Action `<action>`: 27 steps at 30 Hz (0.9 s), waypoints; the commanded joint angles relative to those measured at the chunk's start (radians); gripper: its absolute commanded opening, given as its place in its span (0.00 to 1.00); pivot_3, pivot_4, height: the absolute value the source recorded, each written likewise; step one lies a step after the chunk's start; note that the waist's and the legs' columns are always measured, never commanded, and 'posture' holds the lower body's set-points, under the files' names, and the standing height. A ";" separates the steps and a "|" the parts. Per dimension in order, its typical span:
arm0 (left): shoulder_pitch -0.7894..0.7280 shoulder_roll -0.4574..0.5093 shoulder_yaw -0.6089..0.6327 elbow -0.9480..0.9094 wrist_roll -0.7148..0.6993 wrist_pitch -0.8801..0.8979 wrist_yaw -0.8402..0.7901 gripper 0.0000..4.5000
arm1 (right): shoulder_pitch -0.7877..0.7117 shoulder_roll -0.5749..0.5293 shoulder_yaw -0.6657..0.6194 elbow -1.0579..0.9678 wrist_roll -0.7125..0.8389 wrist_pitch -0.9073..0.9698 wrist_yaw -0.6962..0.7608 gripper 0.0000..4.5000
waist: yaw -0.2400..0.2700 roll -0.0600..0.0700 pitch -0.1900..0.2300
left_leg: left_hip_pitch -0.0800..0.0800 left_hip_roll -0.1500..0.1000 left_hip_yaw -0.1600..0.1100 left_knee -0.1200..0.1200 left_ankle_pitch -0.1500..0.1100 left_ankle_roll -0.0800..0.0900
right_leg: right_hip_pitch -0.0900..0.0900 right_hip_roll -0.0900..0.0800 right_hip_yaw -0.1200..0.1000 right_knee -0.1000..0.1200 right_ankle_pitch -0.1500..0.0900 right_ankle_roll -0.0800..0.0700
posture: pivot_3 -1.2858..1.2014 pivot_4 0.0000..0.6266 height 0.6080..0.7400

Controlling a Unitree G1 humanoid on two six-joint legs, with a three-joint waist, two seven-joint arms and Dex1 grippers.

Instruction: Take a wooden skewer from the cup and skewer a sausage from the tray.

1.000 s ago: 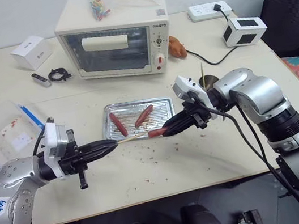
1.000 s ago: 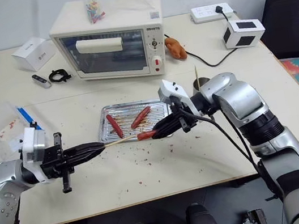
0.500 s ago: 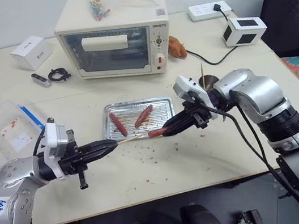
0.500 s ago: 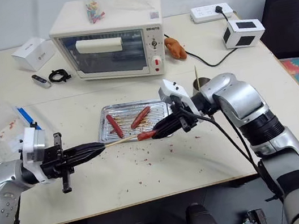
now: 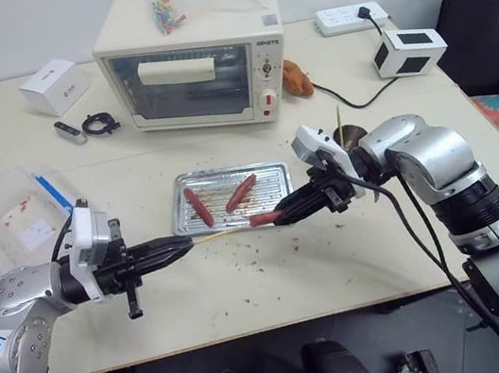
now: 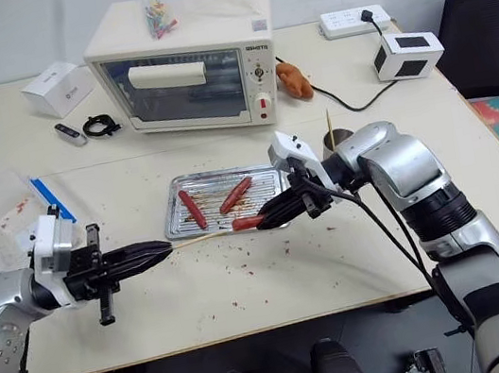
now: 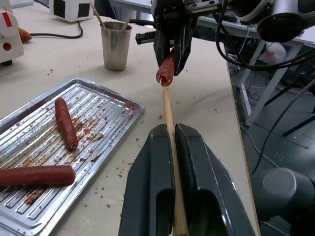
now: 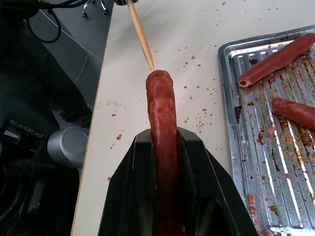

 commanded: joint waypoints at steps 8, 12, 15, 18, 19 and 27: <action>-0.033 -0.019 -0.024 -0.013 -0.009 -0.011 -0.002 0.00 | -0.004 -0.002 -0.007 -0.020 0.014 -0.012 0.005 0.13 | 0.000 0.000 0.000 | 0.000 0.000 0.000 0.000 0.000 0.000 | 0.000 0.000 0.000 0.000 0.000 0.000 | 0.52 0.24 1.00; -0.051 -0.029 -0.040 -0.010 -0.007 -0.009 0.000 0.00 | -0.006 0.001 -0.006 -0.018 0.013 -0.013 0.003 0.13 | 0.000 0.000 0.000 | 0.000 0.000 0.000 0.000 0.000 0.000 | 0.000 0.000 0.000 0.000 0.000 0.000 | 0.52 0.24 1.00; -0.063 -0.040 -0.056 -0.010 -0.002 -0.009 0.003 0.00 | -0.005 0.002 -0.006 -0.019 0.014 -0.013 0.004 0.13 | 0.001 0.000 0.000 | 0.000 0.000 0.000 0.000 0.000 0.000 | 0.000 0.000 0.000 0.000 0.000 0.000 | 0.52 0.24 1.00; -0.076 -0.051 -0.070 -0.004 0.006 -0.011 0.003 0.00 | -0.008 0.005 -0.004 -0.021 0.014 -0.011 0.002 0.13 | 0.002 0.000 0.000 | 0.000 0.000 0.000 0.000 0.000 0.000 | 0.000 0.000 0.000 0.000 0.000 0.000 | 0.52 0.24 1.00; -0.080 -0.054 -0.075 -0.003 0.009 -0.011 0.004 0.00 | -0.008 0.007 -0.003 -0.022 0.015 -0.010 0.001 0.13 | 0.002 0.000 0.000 | 0.000 0.000 0.000 0.000 0.000 0.000 | 0.000 0.000 0.000 0.000 0.000 0.000 | 0.52 0.24 1.00; -0.095 -0.059 -0.086 0.020 0.036 -0.029 0.004 0.00 | -0.014 0.008 0.001 -0.024 0.011 -0.011 0.004 0.13 | 0.002 0.000 0.000 | 0.000 0.000 0.000 0.001 0.000 0.000 | 0.000 0.000 0.000 0.001 0.000 0.000 | 0.52 0.24 1.00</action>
